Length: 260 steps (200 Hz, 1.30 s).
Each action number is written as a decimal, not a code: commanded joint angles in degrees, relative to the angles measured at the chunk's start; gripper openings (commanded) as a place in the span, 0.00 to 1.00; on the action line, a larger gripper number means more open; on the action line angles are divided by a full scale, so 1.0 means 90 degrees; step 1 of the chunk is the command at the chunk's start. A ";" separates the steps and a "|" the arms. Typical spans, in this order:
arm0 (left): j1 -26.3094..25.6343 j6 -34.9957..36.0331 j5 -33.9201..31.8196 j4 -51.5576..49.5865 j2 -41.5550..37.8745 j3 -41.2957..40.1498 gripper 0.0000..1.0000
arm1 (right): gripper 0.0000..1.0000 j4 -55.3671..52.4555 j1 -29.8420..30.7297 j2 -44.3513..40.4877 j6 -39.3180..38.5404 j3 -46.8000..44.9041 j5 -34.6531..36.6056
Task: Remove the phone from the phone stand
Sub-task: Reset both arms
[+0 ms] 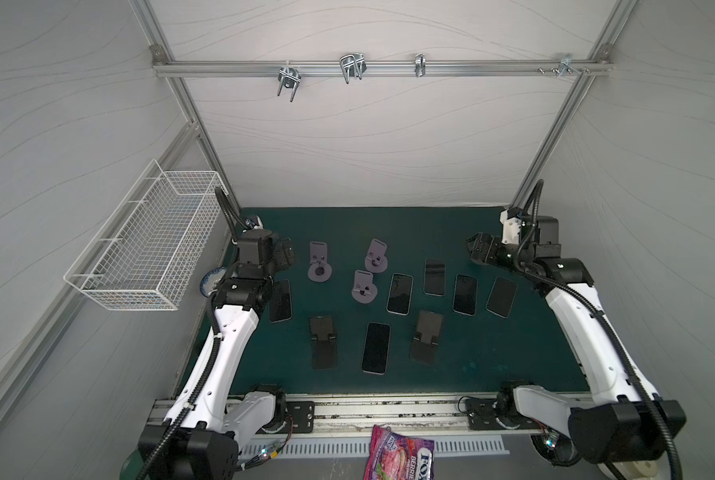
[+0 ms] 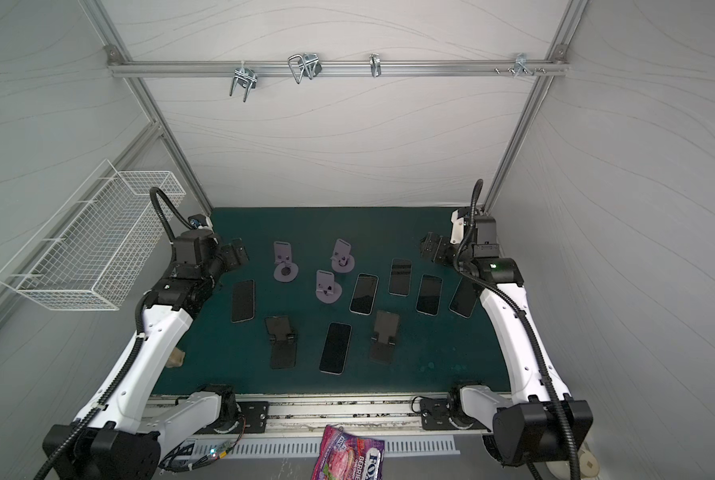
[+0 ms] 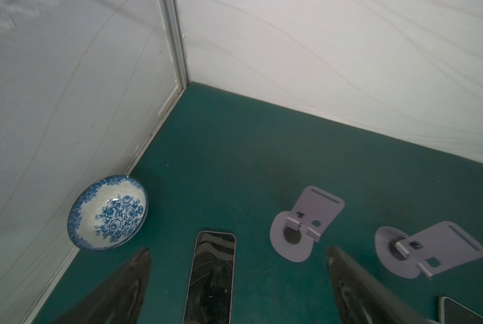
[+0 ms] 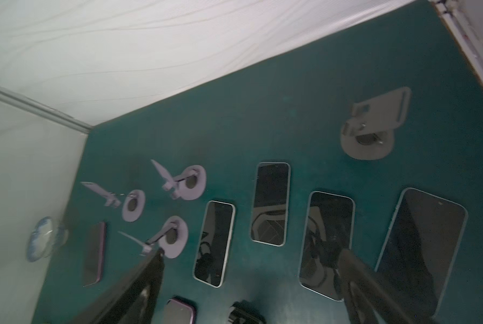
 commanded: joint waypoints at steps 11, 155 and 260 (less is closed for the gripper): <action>0.0199 0.0471 -0.0360 0.1640 0.0031 -0.0658 0.98 | 0.98 0.1343 -0.0211 -0.0400 -0.0534 -0.0922 0.1115; 0.0299 0.0708 -0.0138 0.6067 0.0419 -0.3821 0.98 | 0.99 0.6445 -0.0354 0.0121 -0.1802 -0.4551 0.1374; 0.0297 0.0966 0.0964 0.7946 0.1692 -0.4391 0.98 | 0.99 0.8490 -0.0383 0.1608 -0.1885 -0.4821 0.0364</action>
